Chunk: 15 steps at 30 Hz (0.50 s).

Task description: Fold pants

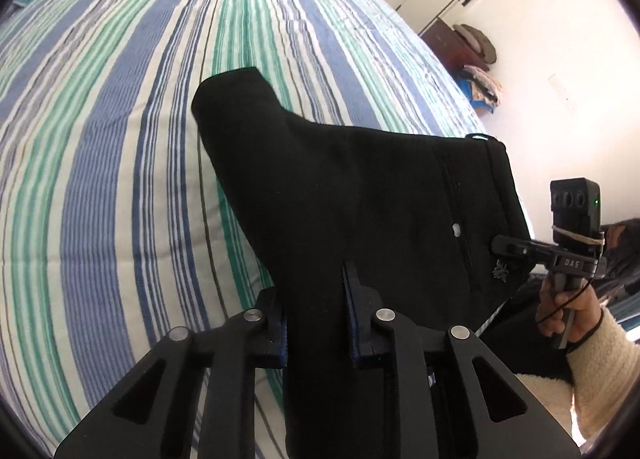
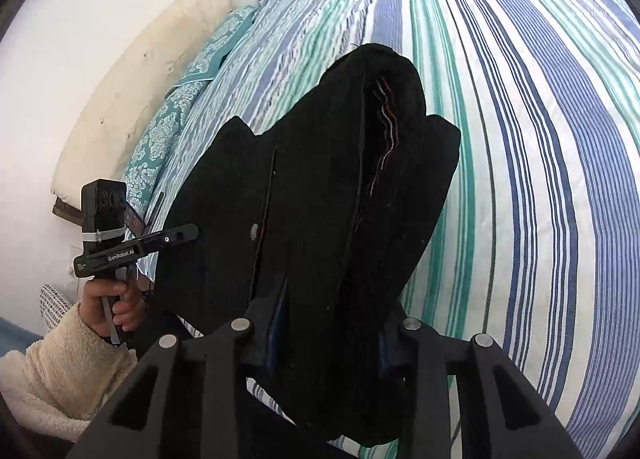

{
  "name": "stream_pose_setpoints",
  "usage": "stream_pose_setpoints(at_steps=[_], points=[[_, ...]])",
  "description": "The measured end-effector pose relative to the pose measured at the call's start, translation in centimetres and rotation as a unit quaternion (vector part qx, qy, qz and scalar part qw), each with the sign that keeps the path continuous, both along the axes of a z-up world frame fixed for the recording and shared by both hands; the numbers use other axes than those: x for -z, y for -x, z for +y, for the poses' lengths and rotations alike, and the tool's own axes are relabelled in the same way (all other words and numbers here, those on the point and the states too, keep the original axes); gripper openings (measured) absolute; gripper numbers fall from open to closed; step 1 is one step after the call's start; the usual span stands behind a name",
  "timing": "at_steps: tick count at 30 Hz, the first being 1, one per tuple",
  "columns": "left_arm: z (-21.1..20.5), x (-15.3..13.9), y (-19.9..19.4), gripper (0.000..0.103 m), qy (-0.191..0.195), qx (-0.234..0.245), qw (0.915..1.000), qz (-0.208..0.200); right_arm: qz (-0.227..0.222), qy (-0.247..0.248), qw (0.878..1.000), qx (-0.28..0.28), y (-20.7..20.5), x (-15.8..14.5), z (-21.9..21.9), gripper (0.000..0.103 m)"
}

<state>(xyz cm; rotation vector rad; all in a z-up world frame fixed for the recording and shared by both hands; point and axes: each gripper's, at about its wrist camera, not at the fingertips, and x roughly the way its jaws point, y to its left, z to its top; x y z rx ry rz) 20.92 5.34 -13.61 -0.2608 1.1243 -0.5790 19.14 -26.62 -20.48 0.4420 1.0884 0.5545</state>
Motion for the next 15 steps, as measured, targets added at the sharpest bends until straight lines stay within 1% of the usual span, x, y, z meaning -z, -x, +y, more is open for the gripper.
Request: stream_pose_setpoints(at_steps=[3, 6, 8, 9, 10, 11, 12, 13, 14, 15], points=[[1.9, -1.7, -1.4, 0.020, -0.001, -0.020, 0.9997, -0.015, -0.024, -0.013, 1.000, -0.008, -0.7, -2.2, 1.7, 0.034], [3.4, -2.3, -3.8, 0.020, -0.005, -0.045, 0.9985, -0.030, -0.040, -0.014, 0.999, -0.011, -3.4, -3.6, 3.4, 0.034], [3.8, -2.0, -5.5, 0.021, -0.021, -0.061, 0.9973, -0.037, -0.045, -0.016, 0.999, -0.008, -5.4, -3.9, 4.4, 0.034], [3.8, -1.6, -6.2, 0.023, -0.035, -0.067, 0.9964, -0.039, -0.045, -0.016, 0.999, -0.007, -6.5, -3.8, 4.8, 0.034], [3.8, -0.9, -6.9, 0.030, -0.057, -0.078, 0.9946, -0.038, -0.044, -0.013, 0.999, -0.005, -7.3, -3.5, 5.1, 0.034], [3.8, -0.2, -7.3, 0.033, -0.086, -0.092, 0.9913, -0.038, -0.042, -0.010, 0.999, -0.003, -8.3, -3.1, 5.6, 0.034], [3.7, 0.6, -7.4, 0.042, -0.119, -0.104, 0.9868, -0.036, -0.035, -0.010, 0.999, -0.002, -8.8, -2.6, 5.6, 0.035], [3.7, 1.2, -7.2, 0.050, -0.150, -0.114, 0.9815, -0.033, -0.022, -0.008, 1.000, 0.002, -9.5, -1.7, 5.9, 0.038], [3.8, 1.4, -6.5, 0.054, -0.166, -0.120, 0.9781, -0.037, -0.009, -0.002, 1.000, 0.009, -10.0, -0.9, 5.9, 0.043], [4.2, 1.3, -5.4, 0.061, -0.174, -0.122, 0.9762, -0.046, 0.004, 0.011, 1.000, 0.022, -10.3, -0.1, 5.8, 0.054]])
